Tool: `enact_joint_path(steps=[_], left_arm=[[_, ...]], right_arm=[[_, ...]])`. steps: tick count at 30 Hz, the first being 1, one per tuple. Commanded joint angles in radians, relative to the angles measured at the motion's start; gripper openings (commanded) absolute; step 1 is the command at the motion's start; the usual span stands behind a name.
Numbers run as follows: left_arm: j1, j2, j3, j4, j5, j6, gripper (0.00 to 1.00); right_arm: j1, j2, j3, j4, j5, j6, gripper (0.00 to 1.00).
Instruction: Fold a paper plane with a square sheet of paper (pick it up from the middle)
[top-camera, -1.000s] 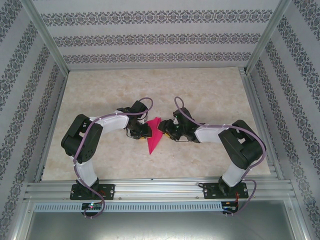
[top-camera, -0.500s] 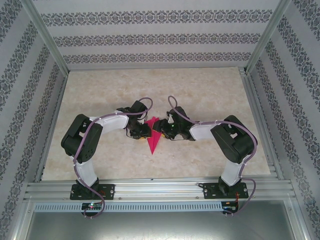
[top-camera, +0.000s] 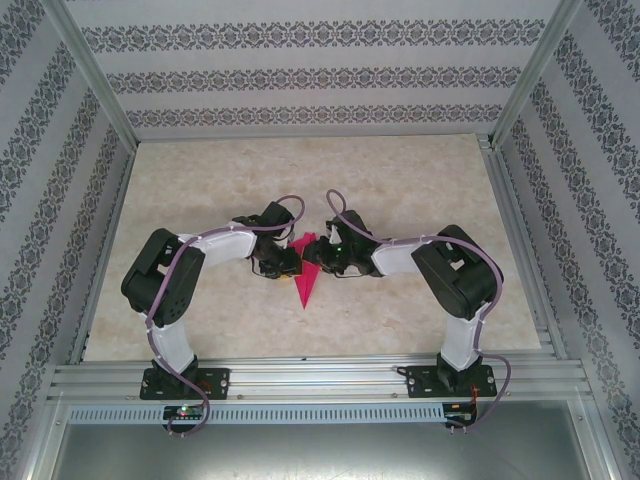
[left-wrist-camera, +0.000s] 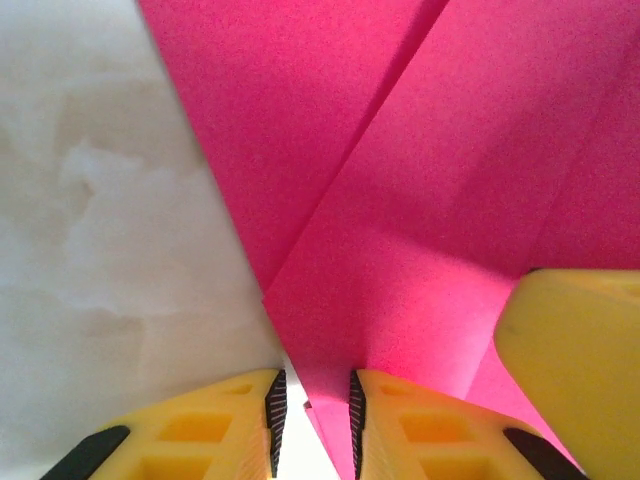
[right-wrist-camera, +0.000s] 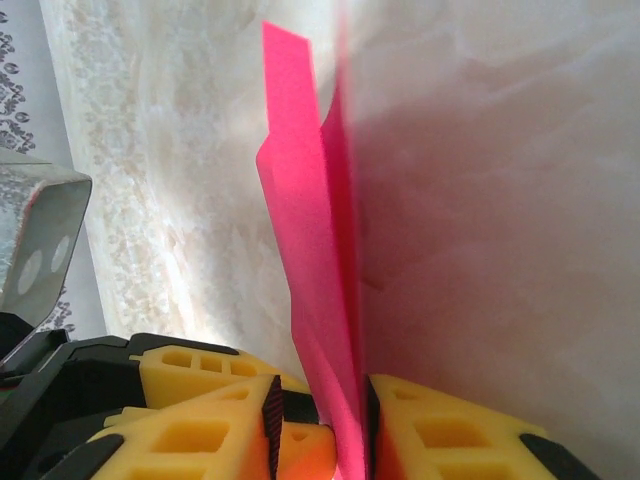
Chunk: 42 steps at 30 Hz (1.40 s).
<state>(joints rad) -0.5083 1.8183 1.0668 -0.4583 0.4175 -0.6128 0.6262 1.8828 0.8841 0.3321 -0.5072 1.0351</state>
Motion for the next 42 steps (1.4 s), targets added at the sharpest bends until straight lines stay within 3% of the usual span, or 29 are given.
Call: enact_joint_path(steps=[1, 7, 12, 15, 21, 25, 30, 34, 39, 40, 42], left_arm=[[-0.010, 0.002, -0.034, 0.044, 0.043, -0.015, 0.28], [-0.010, -0.082, -0.081, 0.100, 0.022, -0.040, 0.29], [-0.010, -0.233, -0.149, 0.148, -0.068, -0.075, 0.33], [-0.010, -0.328, -0.184, 0.149, -0.155, -0.091, 0.33], [-0.007, -0.557, -0.304, 0.145, -0.422, -0.170, 0.36], [0.002, -0.708, -0.376, 0.102, -0.589, -0.242, 0.37], [0.007, -0.860, -0.427, -0.024, -0.791, -0.351, 0.40], [0.007, -0.977, -0.458, -0.068, -0.852, -0.374, 0.43], [0.010, -1.060, -0.490, -0.078, -0.879, -0.366, 0.45], [0.010, -1.066, -0.492, -0.085, -0.880, -0.367, 0.46], [0.009, -1.067, -0.487, -0.093, -0.875, -0.362, 0.47]], right_arm=[[0.016, 0.025, 0.044, -0.033, -0.011, -0.049, 0.25], [0.018, -0.027, 0.079, -0.146, 0.014, -0.116, 0.12], [0.017, -0.155, 0.157, -0.442, 0.161, -0.275, 0.09], [0.022, -0.234, 0.242, -0.704, 0.366, -0.376, 0.10], [0.104, -0.249, 0.469, -1.225, 0.993, -0.526, 0.11], [0.163, -0.164, 0.585, -1.412, 1.203, -0.526, 0.12], [0.254, 0.022, 0.692, -1.455, 1.221, -0.504, 0.14], [0.326, 0.246, 0.885, -1.544, 1.201, -0.458, 0.15], [0.374, 0.405, 1.072, -1.532, 1.035, -0.441, 0.18], [0.380, 0.413, 1.093, -1.515, 0.984, -0.440, 0.20], [0.385, 0.385, 1.074, -1.431, 0.867, -0.451, 0.35]])
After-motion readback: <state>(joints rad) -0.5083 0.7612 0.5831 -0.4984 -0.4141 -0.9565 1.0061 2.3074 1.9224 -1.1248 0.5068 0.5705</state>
